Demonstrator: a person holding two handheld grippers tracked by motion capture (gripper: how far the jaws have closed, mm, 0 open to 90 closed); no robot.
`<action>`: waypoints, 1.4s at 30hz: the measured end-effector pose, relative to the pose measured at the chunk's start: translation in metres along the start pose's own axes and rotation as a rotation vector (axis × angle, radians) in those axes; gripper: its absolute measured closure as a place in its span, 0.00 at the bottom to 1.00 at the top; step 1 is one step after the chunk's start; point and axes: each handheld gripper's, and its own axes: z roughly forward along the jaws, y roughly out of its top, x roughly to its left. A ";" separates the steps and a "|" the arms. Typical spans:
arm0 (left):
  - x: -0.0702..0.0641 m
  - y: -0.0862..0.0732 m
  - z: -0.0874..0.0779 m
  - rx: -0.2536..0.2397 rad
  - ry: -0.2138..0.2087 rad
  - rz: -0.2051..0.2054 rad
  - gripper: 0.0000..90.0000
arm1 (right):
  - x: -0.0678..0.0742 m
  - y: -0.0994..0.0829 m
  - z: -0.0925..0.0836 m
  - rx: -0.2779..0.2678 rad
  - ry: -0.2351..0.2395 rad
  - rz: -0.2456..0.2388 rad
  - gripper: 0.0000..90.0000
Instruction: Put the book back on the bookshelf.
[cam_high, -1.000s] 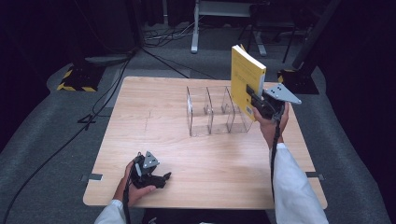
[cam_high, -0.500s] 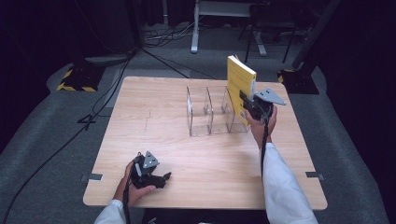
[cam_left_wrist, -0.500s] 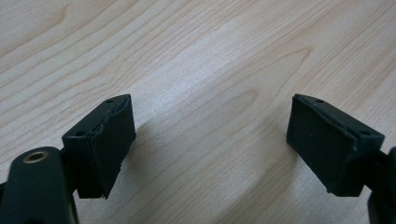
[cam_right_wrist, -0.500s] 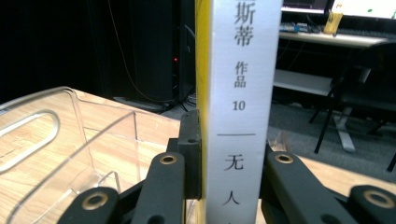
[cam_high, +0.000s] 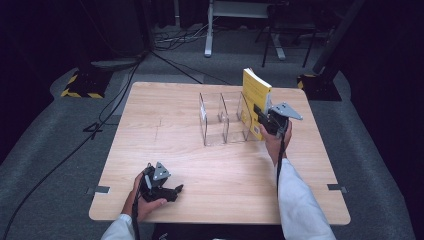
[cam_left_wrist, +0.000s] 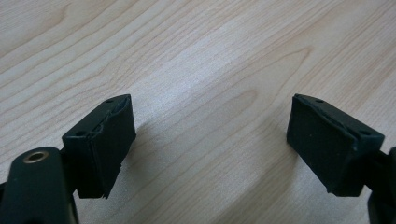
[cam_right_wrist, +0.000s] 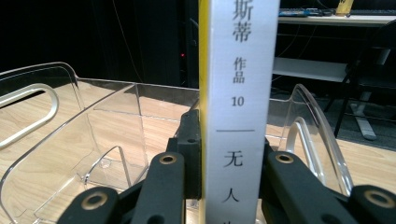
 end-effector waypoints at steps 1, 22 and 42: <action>0.000 0.000 0.000 0.000 0.000 0.000 0.18 | 0.000 0.000 0.000 0.000 0.000 0.000 0.84; -0.001 0.000 0.000 0.003 0.005 -0.002 0.18 | -0.004 -0.007 -0.036 0.047 0.040 -0.061 0.83; -0.001 0.000 0.000 0.006 -0.006 0.014 0.18 | -0.004 0.003 -0.016 -0.010 -0.012 -0.069 0.85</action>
